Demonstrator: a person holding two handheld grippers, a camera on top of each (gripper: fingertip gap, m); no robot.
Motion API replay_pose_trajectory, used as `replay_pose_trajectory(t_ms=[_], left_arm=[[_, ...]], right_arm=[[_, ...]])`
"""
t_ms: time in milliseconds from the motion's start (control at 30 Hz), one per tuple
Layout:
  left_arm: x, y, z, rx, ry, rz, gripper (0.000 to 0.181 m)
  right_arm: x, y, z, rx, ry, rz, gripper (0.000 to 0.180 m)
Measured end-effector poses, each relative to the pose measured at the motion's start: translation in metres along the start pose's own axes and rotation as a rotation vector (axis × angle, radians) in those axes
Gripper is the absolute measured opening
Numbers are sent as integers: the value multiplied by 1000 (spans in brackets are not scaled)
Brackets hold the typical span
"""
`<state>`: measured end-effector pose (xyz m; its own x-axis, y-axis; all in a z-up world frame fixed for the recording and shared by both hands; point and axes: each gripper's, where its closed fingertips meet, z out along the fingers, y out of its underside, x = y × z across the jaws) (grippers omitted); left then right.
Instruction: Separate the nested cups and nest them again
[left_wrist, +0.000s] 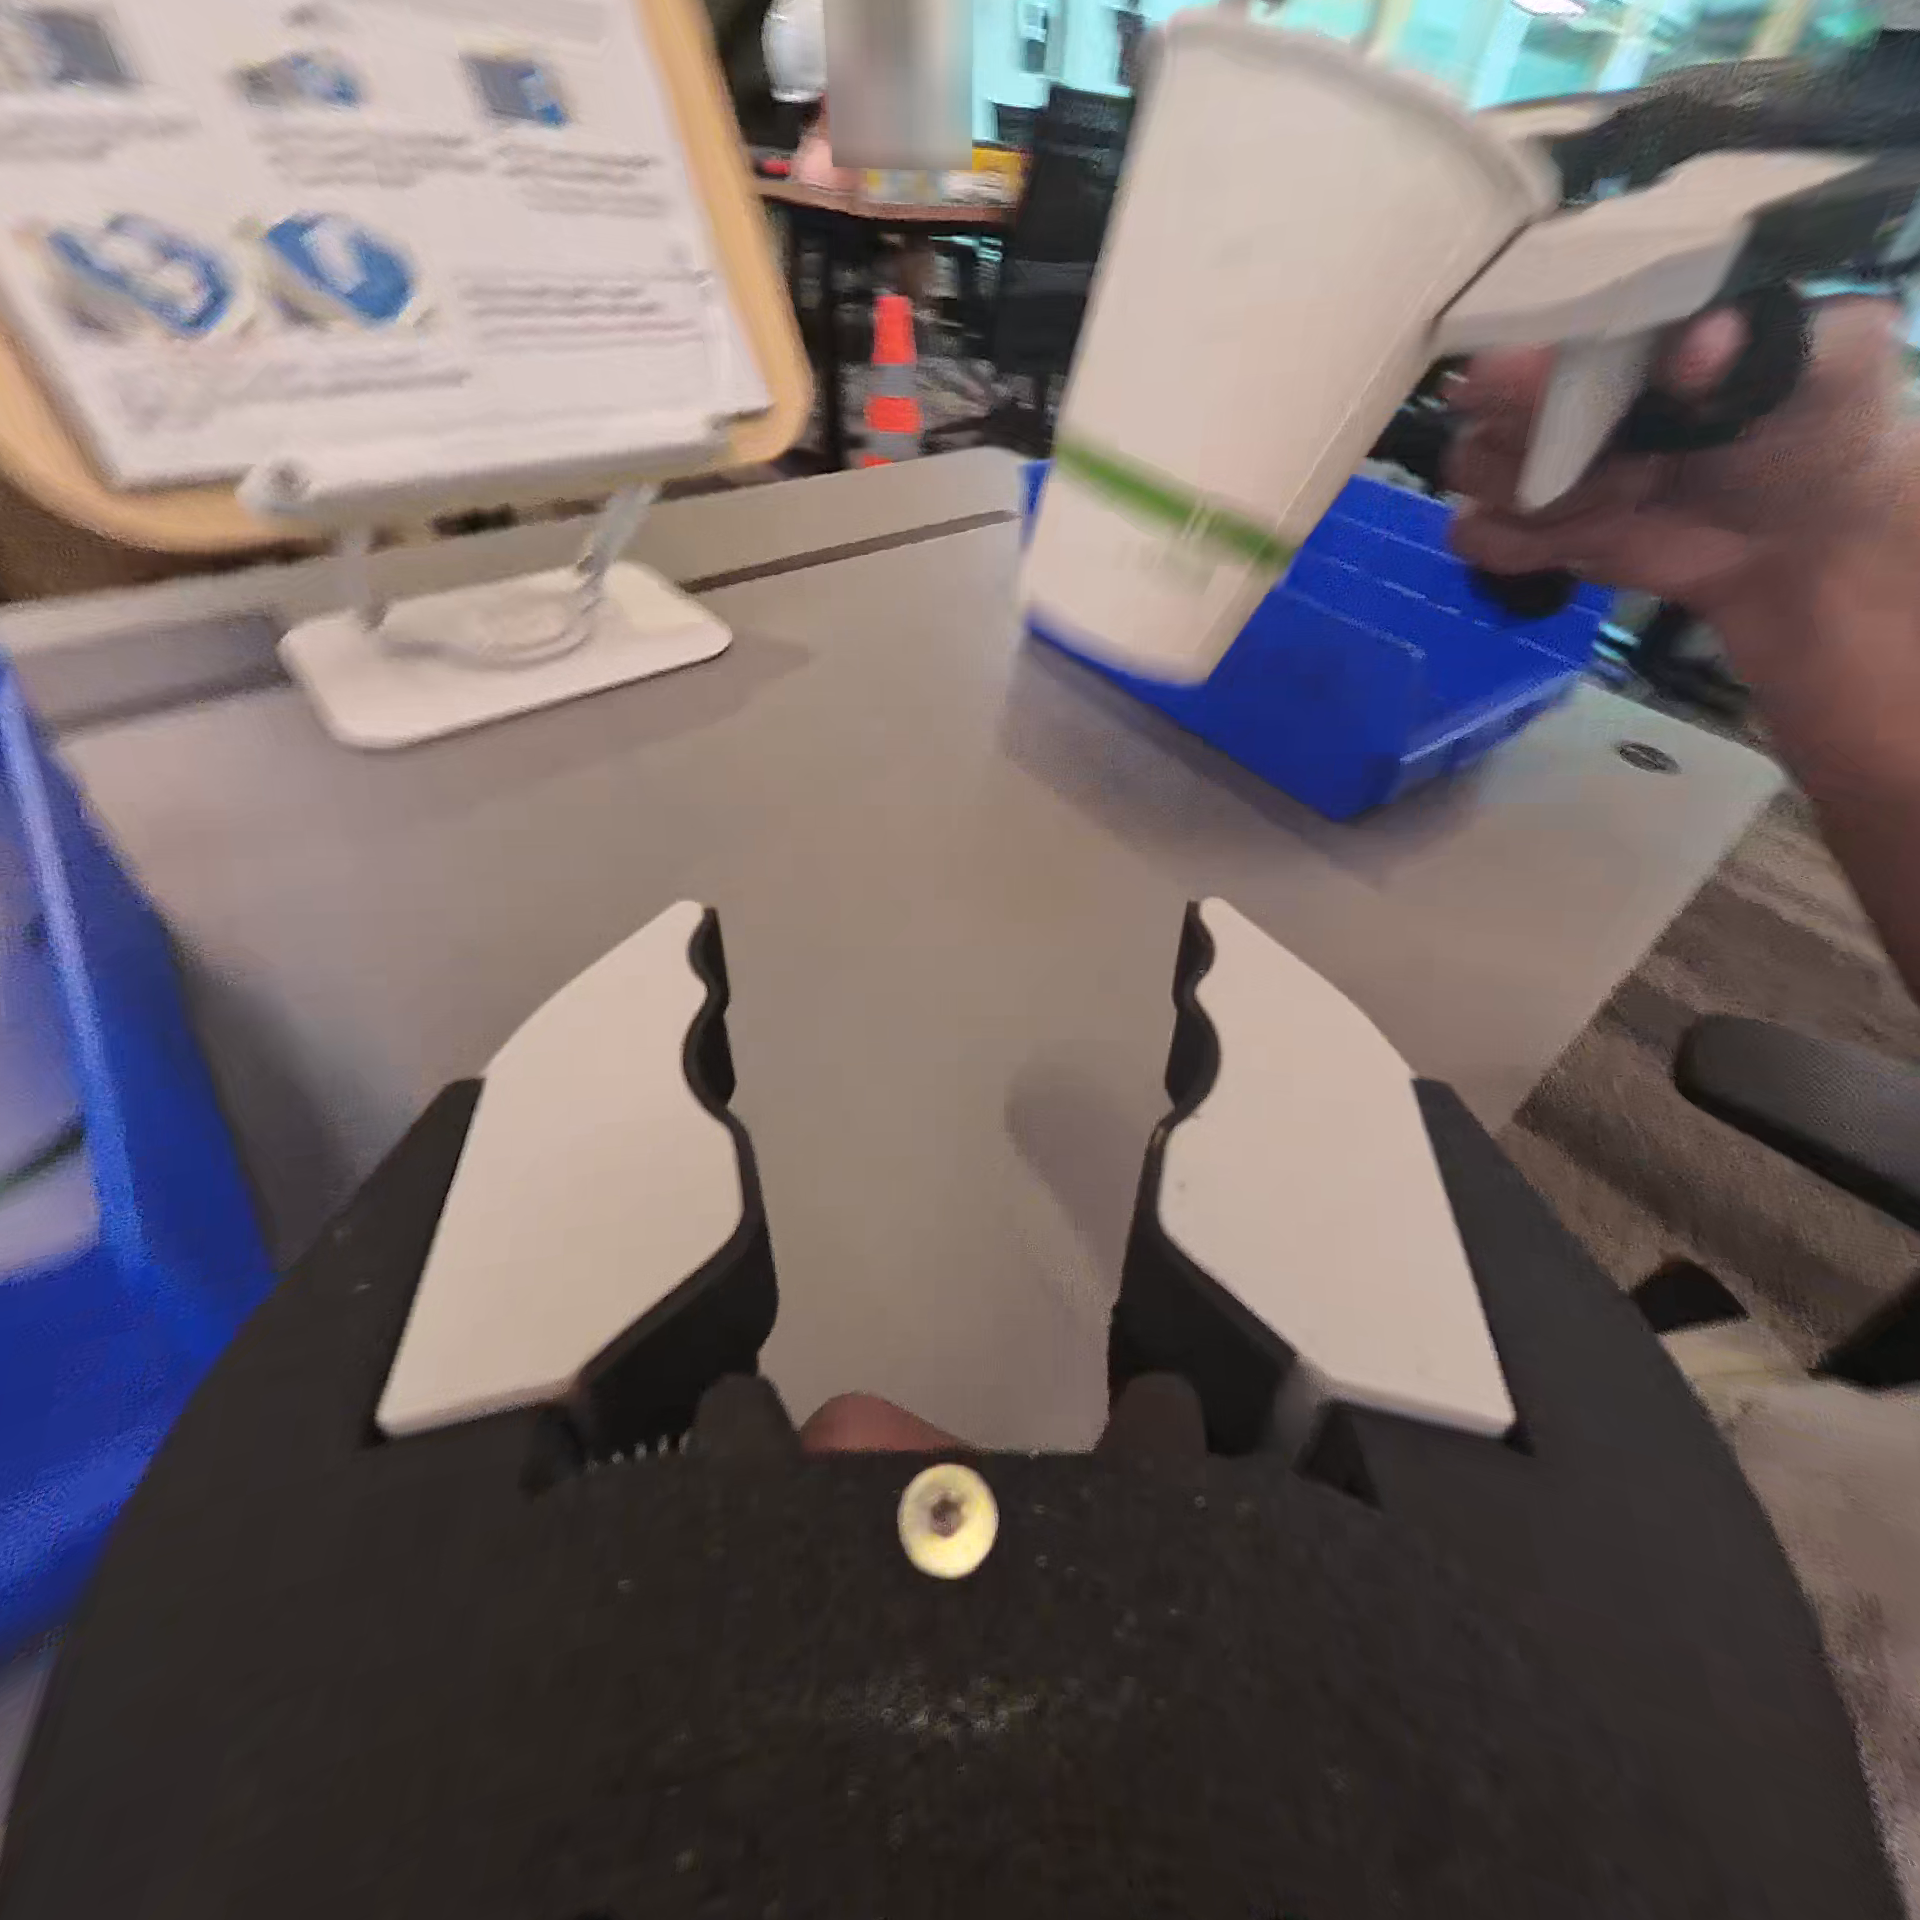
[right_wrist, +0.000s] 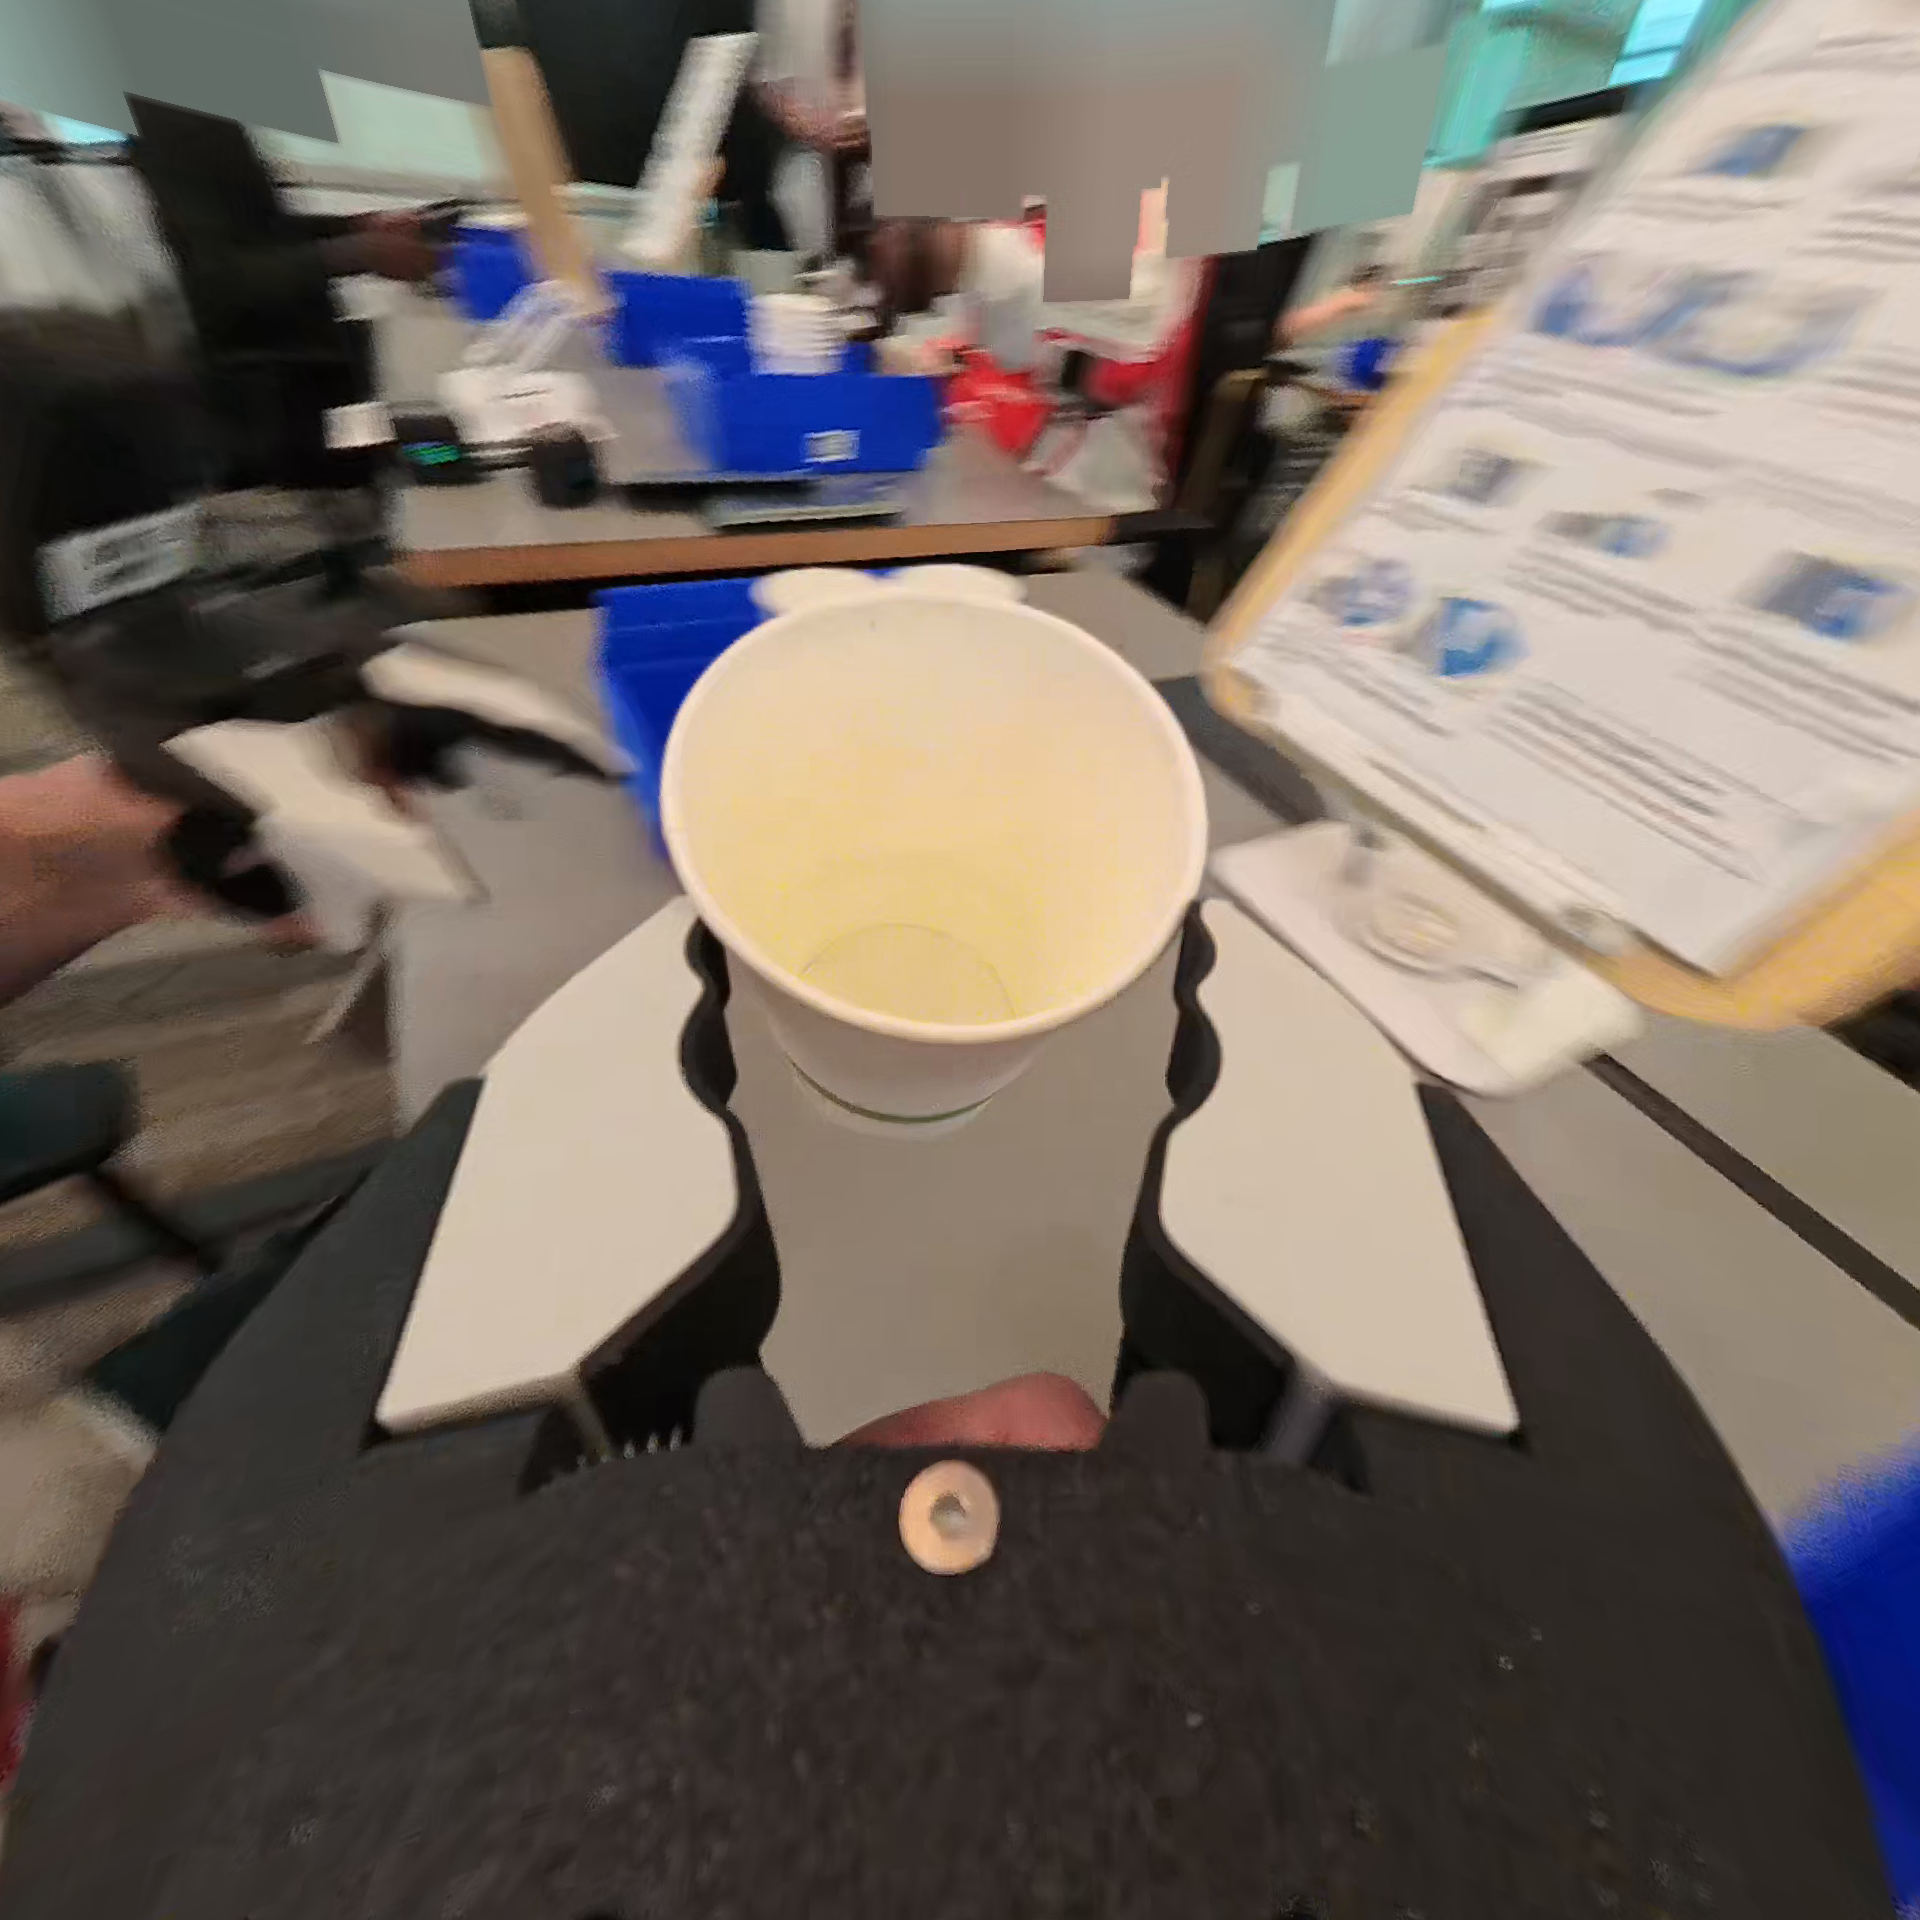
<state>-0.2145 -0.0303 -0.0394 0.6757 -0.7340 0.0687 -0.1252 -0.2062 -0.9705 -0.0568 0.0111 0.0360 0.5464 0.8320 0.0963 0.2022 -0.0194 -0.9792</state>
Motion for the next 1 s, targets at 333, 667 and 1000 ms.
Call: replay_pose_trajectory(t_ms=[333,667,1000], left_arm=[[-17,72,-29,-3,-130,-301,77],[-20,70,-26,-11,-105,-315,76],[-17,77,-19,-48,-91,-309,77]], right_arm=[[212,24,-174,-110,917,145,83],[260,122,-165,-398,899,285,84],[248,164,-155,-512,798,367,86]])
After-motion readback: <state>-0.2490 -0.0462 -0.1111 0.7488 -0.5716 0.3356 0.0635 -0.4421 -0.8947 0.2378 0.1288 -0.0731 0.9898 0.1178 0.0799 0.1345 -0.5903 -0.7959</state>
